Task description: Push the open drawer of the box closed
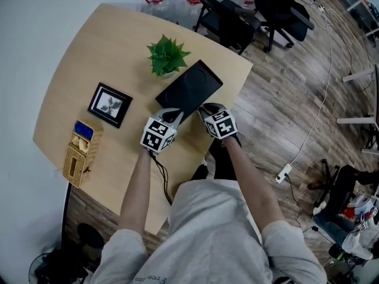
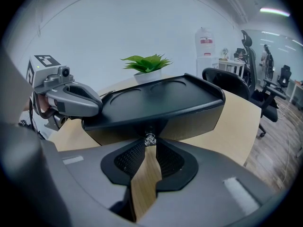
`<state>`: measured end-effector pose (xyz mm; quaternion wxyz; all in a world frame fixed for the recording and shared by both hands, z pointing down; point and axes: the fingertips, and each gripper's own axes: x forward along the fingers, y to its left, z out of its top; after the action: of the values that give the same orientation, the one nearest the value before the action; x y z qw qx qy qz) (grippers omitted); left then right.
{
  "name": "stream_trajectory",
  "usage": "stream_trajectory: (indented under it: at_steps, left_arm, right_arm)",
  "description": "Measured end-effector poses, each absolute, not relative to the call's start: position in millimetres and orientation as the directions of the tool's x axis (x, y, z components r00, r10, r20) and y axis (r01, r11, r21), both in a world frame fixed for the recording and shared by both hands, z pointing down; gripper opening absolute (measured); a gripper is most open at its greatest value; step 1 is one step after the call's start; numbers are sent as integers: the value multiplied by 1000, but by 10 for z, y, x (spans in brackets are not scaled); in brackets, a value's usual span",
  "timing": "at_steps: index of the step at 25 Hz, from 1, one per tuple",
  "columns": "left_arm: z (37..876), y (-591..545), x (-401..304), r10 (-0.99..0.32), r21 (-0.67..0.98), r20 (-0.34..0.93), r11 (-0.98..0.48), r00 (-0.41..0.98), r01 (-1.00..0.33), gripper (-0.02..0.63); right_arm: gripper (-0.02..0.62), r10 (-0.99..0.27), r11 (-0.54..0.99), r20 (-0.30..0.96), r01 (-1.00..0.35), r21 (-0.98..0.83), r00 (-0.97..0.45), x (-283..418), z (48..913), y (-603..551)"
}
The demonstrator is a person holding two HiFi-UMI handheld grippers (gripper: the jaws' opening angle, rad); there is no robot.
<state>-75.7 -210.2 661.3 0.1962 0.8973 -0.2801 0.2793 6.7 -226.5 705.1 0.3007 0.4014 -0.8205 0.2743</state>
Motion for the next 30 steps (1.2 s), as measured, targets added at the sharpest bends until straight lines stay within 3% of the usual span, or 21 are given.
stream_trajectory:
  at_steps: [30]
  left_arm:
    - [6640,-2115,-776,-433,174,636,-725,638,-666,53]
  right_arm:
    - [71,-504,505,707,-833,-225,-496,273,6973,-2069]
